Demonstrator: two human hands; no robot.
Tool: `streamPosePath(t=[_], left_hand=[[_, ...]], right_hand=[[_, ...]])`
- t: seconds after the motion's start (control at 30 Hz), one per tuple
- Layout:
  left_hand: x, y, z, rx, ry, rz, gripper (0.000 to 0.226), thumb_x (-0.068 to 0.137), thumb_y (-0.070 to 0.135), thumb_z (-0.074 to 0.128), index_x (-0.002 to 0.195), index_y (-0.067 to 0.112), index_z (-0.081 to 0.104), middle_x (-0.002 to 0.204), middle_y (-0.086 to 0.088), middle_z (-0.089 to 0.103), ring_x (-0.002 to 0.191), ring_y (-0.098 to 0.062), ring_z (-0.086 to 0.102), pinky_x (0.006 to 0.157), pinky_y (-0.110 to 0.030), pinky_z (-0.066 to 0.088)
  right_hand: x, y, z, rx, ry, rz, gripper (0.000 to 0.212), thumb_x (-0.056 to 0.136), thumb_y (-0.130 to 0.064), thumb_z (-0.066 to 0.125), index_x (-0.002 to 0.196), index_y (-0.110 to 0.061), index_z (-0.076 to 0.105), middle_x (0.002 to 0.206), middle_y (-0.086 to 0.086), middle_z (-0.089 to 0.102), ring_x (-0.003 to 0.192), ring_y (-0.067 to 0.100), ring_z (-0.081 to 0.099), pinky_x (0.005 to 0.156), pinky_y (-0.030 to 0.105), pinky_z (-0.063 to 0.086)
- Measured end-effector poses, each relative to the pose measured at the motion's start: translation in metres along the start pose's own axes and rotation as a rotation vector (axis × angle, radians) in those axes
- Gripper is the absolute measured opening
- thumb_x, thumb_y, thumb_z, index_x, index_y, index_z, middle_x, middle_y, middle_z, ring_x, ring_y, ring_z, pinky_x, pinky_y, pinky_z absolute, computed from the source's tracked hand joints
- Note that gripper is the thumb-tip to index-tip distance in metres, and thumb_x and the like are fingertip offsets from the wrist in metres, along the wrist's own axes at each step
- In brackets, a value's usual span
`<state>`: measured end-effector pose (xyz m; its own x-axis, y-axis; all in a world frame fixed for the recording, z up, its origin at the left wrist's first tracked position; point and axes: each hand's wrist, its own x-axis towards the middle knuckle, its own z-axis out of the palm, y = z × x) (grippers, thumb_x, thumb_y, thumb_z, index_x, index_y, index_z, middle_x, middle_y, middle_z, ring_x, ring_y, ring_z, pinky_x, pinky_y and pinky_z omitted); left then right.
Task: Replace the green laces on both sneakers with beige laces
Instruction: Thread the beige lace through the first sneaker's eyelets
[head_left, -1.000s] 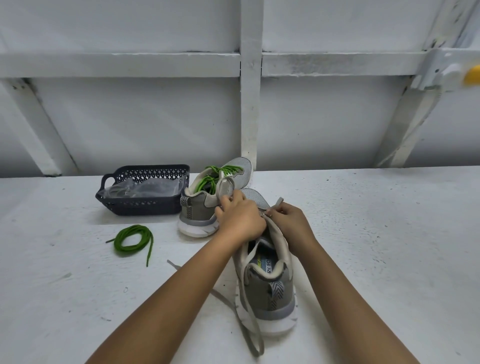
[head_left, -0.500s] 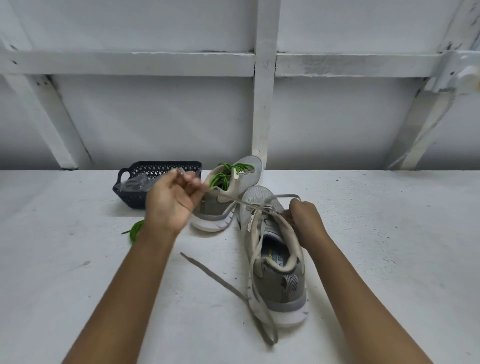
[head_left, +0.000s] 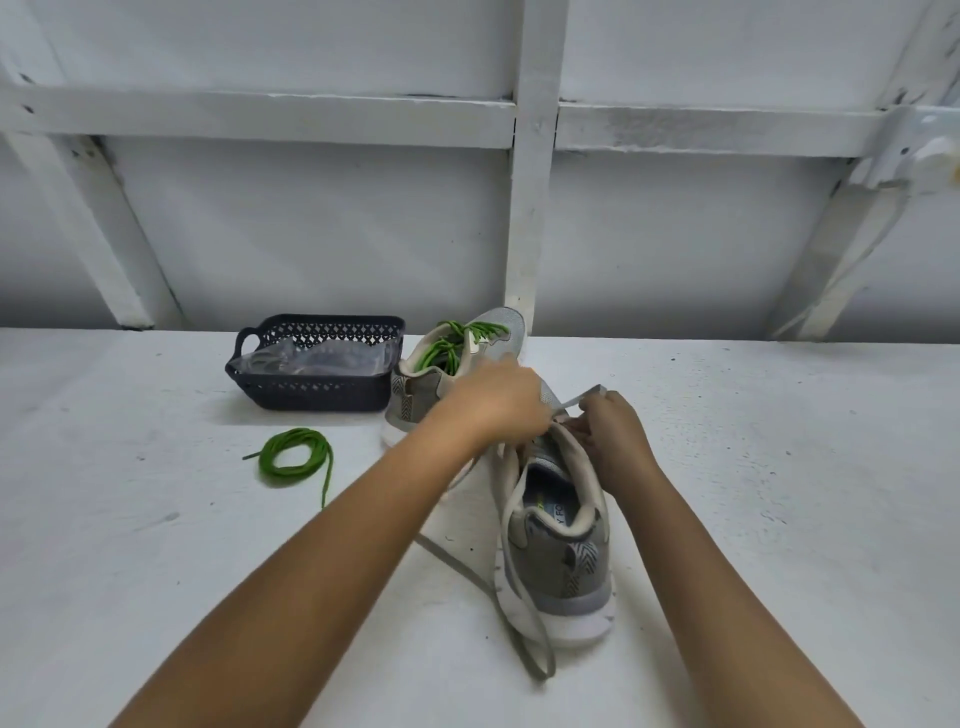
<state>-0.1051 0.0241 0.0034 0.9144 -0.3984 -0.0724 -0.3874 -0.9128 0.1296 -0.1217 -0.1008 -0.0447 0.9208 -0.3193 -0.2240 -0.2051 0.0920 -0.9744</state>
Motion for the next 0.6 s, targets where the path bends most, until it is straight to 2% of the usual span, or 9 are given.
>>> streamPosePath(t=[0.07,0.17,0.23,0.33,0.43,0.5,0.6], left_hand=[[0.009,0.01,0.006,0.069,-0.054,-0.017,0.034,0.093,0.024,0.04,0.114,0.004,0.058,0.128,-0.018,0.047,0.116,-0.035,0.046,0.092,-0.041,0.041],[0.015,0.009,0.011,0.106,-0.029,-0.026,0.022,0.089,0.017,0.045,0.102,0.005,0.058,0.119,-0.018,0.055,0.107,-0.034,0.051,0.081,-0.038,0.043],[0.018,0.006,0.014,0.029,-0.009,-0.011,0.011,0.086,0.015,0.046,0.086,0.008,0.055,0.112,-0.017,0.057,0.099,-0.031,0.051,0.075,-0.036,0.042],[0.019,-0.003,0.016,-0.236,0.045,0.02,0.014,0.084,0.011,0.049,0.082,0.01,0.062,0.097,-0.009,0.056,0.092,-0.024,0.05,0.07,-0.028,0.039],[0.004,-0.018,0.008,-0.739,0.028,0.05,0.021,0.085,0.004,0.051,0.066,0.013,0.057,0.071,0.002,0.058,0.069,-0.008,0.054,0.059,-0.024,0.036],[-0.011,-0.03,-0.001,-1.039,-0.065,0.153,0.021,0.083,0.005,0.056,0.064,0.014,0.057,0.064,0.009,0.06,0.061,0.0,0.053,0.059,-0.019,0.037],[-0.029,-0.049,-0.011,-1.273,-0.262,0.373,0.016,0.074,0.008,0.057,0.062,0.017,0.064,0.065,0.008,0.058,0.064,-0.004,0.053,0.06,-0.016,0.04]], right_hand=[[0.002,0.001,0.0,0.031,-0.001,0.02,0.02,0.098,-0.007,0.031,0.083,-0.007,0.043,0.067,0.01,0.053,0.058,0.017,0.051,0.041,0.013,0.041],[0.005,0.003,0.001,0.111,-0.012,0.07,0.016,0.094,-0.005,0.034,0.083,-0.007,0.045,0.072,0.014,0.056,0.063,0.02,0.055,0.056,0.024,0.045],[0.006,0.002,0.0,0.109,-0.021,0.081,0.012,0.091,-0.002,0.035,0.085,-0.005,0.045,0.073,0.015,0.056,0.062,0.02,0.055,0.053,0.022,0.045],[0.006,0.002,-0.002,0.087,-0.019,0.078,0.011,0.091,-0.002,0.035,0.088,-0.003,0.046,0.073,0.015,0.055,0.06,0.02,0.054,0.046,0.018,0.043],[0.008,0.002,-0.002,0.041,0.023,0.106,0.017,0.09,-0.001,0.035,0.08,0.0,0.049,0.071,0.016,0.058,0.061,0.022,0.056,0.05,0.021,0.044],[0.01,0.001,-0.001,-0.042,0.053,0.09,0.02,0.089,0.001,0.037,0.073,0.0,0.049,0.067,0.015,0.057,0.058,0.02,0.054,0.051,0.021,0.042],[0.013,0.003,0.002,-0.187,0.049,0.015,0.031,0.089,-0.001,0.047,0.059,-0.01,0.048,0.058,0.006,0.049,0.053,0.012,0.043,0.046,0.014,0.03]])
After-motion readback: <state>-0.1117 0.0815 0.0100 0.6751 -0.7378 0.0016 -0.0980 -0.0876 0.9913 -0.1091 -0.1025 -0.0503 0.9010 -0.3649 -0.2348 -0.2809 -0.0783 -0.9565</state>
